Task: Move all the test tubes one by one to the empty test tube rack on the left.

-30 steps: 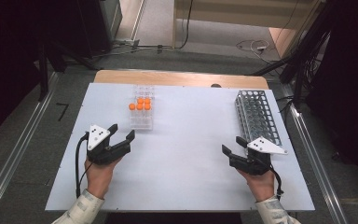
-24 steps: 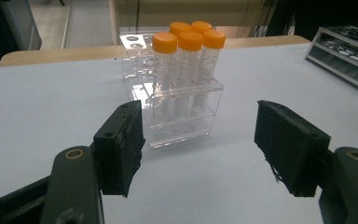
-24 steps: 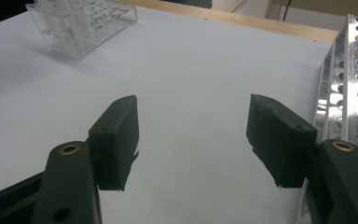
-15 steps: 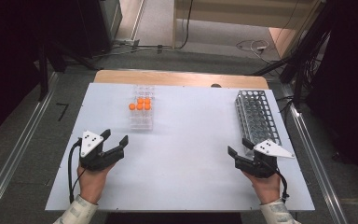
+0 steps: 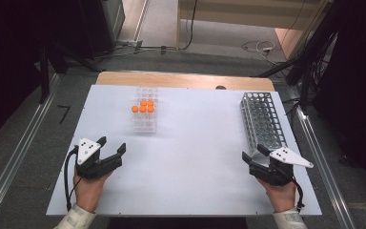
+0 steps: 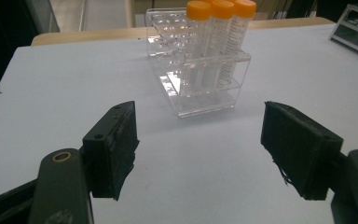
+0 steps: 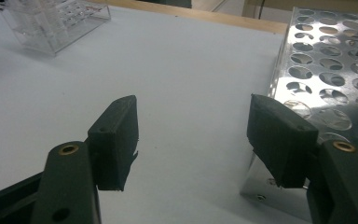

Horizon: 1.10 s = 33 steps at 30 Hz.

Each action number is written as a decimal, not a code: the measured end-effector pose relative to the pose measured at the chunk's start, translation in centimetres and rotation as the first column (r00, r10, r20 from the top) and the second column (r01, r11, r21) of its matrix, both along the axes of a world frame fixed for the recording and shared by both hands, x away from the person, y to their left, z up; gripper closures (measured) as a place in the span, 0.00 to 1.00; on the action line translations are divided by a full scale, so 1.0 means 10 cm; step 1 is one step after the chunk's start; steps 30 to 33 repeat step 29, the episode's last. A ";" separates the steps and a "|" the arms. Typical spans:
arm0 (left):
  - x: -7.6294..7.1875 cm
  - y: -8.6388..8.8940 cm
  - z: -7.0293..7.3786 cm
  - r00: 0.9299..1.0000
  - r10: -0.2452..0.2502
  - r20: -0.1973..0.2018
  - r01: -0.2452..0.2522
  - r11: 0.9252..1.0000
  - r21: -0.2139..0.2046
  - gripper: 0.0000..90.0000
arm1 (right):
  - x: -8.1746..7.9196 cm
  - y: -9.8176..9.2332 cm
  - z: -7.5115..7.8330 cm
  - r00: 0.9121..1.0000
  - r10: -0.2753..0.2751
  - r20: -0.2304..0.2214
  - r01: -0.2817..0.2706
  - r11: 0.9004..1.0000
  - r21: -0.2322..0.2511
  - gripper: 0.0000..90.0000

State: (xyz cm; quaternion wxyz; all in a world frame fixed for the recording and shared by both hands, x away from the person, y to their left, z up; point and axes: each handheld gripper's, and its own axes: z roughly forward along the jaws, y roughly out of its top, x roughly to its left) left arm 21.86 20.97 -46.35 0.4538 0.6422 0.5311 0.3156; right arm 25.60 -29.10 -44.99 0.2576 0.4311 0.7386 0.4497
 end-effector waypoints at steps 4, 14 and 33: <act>-0.01 0.05 -0.04 1.000 0.020 -0.012 -0.019 1.000 0.008 0.28 | -0.01 -0.07 -0.01 1.000 -0.023 -0.006 0.023 1.000 0.005 0.36; -0.08 0.21 -0.11 0.997 0.066 -0.034 -0.066 0.998 0.020 0.27 | -0.02 -0.34 -0.10 0.993 -0.115 -0.026 0.115 0.993 -0.006 0.35; -0.04 0.47 -0.27 0.982 0.143 -0.120 -0.143 0.990 0.010 0.26 | 0.02 -0.71 -0.30 0.958 -0.267 -0.103 0.263 0.963 -0.052 0.30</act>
